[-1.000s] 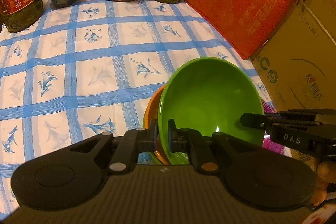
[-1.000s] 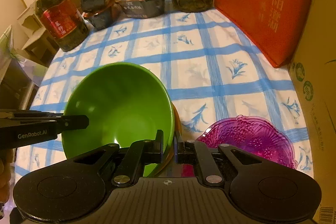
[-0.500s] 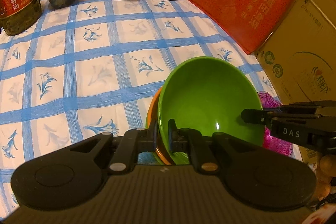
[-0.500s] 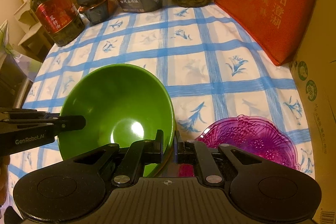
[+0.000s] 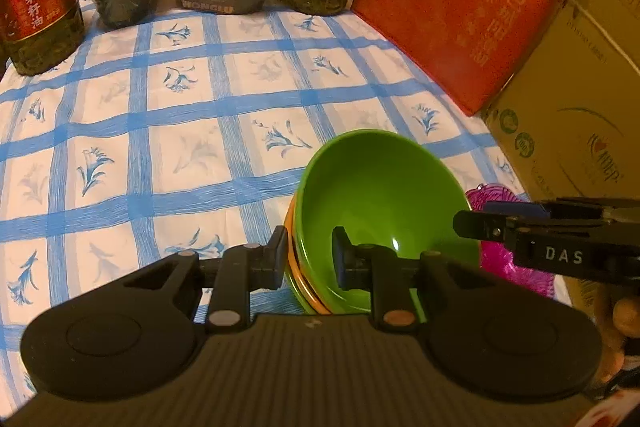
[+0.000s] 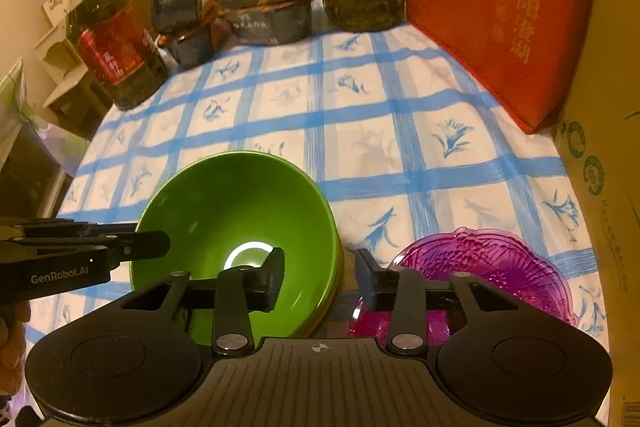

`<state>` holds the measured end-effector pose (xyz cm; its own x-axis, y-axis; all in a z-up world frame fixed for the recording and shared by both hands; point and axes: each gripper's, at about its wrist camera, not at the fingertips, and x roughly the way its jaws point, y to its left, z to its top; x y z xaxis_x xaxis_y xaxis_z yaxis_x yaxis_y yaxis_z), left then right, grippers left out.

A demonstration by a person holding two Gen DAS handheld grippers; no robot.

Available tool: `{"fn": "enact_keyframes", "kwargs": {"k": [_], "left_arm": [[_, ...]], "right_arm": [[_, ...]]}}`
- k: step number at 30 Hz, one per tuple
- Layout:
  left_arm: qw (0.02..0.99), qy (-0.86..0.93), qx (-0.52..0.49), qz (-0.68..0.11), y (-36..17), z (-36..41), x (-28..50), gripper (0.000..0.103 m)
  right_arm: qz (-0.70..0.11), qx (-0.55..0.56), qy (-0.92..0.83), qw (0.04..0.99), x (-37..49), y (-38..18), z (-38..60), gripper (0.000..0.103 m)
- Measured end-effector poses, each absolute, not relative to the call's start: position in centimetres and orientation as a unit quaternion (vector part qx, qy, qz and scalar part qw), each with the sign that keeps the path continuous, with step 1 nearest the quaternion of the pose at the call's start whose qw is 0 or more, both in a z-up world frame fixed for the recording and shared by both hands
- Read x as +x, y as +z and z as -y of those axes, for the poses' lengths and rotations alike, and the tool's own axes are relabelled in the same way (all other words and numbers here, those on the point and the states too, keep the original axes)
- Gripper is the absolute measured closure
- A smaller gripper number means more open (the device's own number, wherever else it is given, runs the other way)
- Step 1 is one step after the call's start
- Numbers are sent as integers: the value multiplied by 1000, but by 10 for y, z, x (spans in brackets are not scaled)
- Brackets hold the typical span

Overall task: Organize plates and bowls
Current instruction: 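Lower the green bowl into the orange bowl and open both grippers, then pull both grippers back from the three-bowl stack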

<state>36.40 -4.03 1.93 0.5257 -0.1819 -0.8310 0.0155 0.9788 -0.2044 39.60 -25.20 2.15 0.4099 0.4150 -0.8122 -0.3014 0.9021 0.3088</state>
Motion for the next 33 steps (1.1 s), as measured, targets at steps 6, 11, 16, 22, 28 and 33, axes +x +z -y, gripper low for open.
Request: {"fn": "enact_keyframes", "kwargs": {"k": [6,11,16,22,28,33], "left_arm": [[874,-57,-110,-470,27,34,348,82],[876,-58,-120,-464,32,31,331,80],[878,-53,-126,-459,37,28,311,73],[878,-42,-120,-462,34,26,286,66],[878,-37,-113,-465,28,27,264,55],[883,-31,-106,-456,26,28,249,43]], "right_arm": [[-491,71,206,843,379,29,257,60],[-490,70,197,846,358,31,261,55],[-485,68,194,850,333,33,261,53],[-487,84,187,849,308,31,263,51],[-487,90,178,850,286,29,266,49],[-496,110,167,845,275,23,271,48]]}}
